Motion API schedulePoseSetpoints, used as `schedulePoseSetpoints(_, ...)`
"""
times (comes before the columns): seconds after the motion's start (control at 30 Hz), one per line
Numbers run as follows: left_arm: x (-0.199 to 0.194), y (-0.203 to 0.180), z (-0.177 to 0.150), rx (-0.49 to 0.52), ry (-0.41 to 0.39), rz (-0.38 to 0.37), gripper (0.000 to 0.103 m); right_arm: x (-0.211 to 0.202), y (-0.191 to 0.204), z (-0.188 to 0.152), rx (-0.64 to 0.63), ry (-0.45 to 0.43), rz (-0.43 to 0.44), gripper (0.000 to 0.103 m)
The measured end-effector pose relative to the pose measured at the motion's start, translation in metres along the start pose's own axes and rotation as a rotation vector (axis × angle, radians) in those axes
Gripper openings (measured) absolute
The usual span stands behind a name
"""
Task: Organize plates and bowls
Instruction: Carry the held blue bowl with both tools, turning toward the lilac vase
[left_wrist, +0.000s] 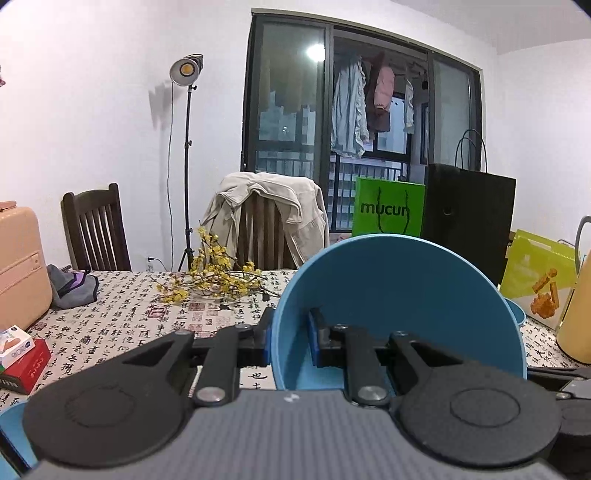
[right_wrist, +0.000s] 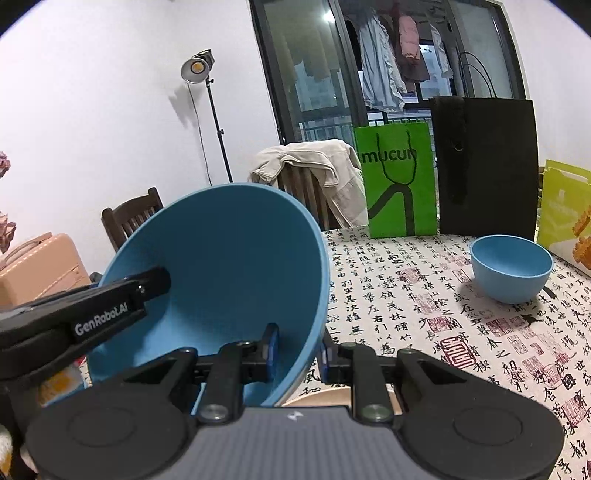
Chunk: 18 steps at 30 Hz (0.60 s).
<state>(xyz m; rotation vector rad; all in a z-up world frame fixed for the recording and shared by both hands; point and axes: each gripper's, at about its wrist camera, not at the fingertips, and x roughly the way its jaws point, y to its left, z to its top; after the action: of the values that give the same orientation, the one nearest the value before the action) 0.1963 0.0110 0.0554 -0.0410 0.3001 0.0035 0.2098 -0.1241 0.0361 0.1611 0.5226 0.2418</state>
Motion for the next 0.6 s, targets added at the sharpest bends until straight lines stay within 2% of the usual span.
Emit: schedulePoseSetpoints(0.6,-0.011,0.045,-0.002,-0.077,-0.025,0.039,0.018,0.012,0.041,-0.006,-0.040,0.018,0.073,0.021)
